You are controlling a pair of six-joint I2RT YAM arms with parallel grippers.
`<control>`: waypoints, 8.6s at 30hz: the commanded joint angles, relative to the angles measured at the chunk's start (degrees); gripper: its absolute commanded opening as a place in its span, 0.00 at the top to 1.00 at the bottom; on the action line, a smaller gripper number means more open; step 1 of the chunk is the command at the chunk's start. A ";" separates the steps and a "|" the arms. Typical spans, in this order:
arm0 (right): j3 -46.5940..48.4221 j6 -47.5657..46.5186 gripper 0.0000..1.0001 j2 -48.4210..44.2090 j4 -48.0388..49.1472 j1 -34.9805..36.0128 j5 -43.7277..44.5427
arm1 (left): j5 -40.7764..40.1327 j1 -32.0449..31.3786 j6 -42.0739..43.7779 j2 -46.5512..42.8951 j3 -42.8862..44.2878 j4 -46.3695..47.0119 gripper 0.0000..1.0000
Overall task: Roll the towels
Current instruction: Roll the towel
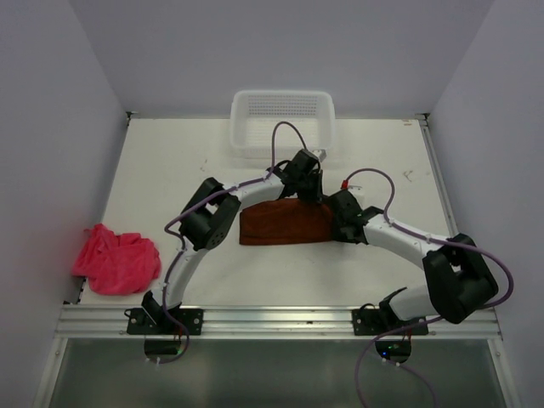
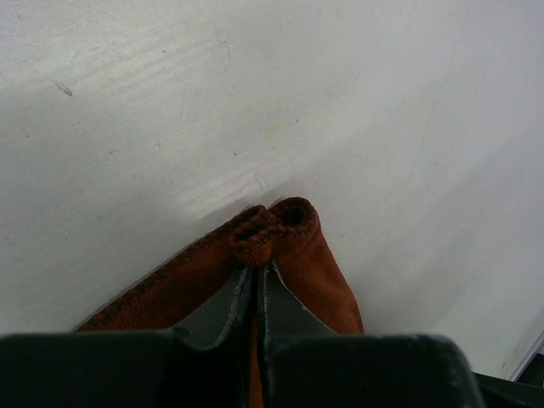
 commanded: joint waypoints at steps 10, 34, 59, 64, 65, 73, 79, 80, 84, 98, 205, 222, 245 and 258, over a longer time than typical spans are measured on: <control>6.09 -2.89 0.59 -10.28 -4.58 0.17 -3.75 | -0.34 0.94 1.35 -4.03 -2.44 1.06 1.00; 11.28 0.01 0.92 -1.41 -2.65 -1.58 -6.65 | -0.26 0.94 1.79 -4.55 -3.14 1.15 1.00; 7.93 -0.96 0.92 0.44 1.05 -1.58 -13.16 | 0.01 0.94 1.62 -4.82 -4.72 2.29 1.00; 10.84 -2.28 0.91 -2.81 -1.94 -2.11 -10.87 | 0.18 0.94 1.53 -4.64 -4.55 2.38 1.00; 10.93 -2.19 0.91 -3.17 -2.21 -3.07 -10.26 | 0.36 0.94 1.53 -4.55 -4.64 2.29 1.00; 7.51 -1.66 0.93 -4.23 -0.81 -9.14 -14.29 | 0.10 0.94 1.62 -4.64 -4.55 2.12 1.00; 4.43 -0.70 0.95 -2.91 2.79 -9.23 -17.89 | 0.18 1.03 1.62 -4.47 -4.37 2.20 1.00; 4.25 -0.52 0.95 -2.82 3.15 -9.14 -18.77 | 0.27 1.03 1.53 -4.47 -4.37 2.12 1.00; 4.07 -0.43 0.95 -2.12 4.03 -9.14 -19.83 | 0.36 1.03 1.53 -4.38 -4.37 2.29 1.00; 2.32 0.53 0.96 3.51 8.86 -7.47 -22.21 | 0.36 1.03 1.44 -4.55 -4.81 2.56 1.00; -3.04 1.94 0.49 0.52 13.61 -10.11 -24.93 | 1.50 -2.66 0.47 -9.39 -16.24 7.48 0.80; -6.48 -1.57 1.00 -1.67 13.71 -9.84 -21.59 | 1.24 -2.22 -0.23 -9.83 -13.52 6.25 0.79; -1.99 -8.78 1.00 -6.25 2.98 -0.62 -1.03 | 5.02 1.21 -1.46 -12.46 -5.78 2.91 0.67; -1.46 -7.73 1.00 -6.24 2.10 1.23 2.14 | 3.78 0.94 -0.40 -12.55 -5.07 1.32 0.60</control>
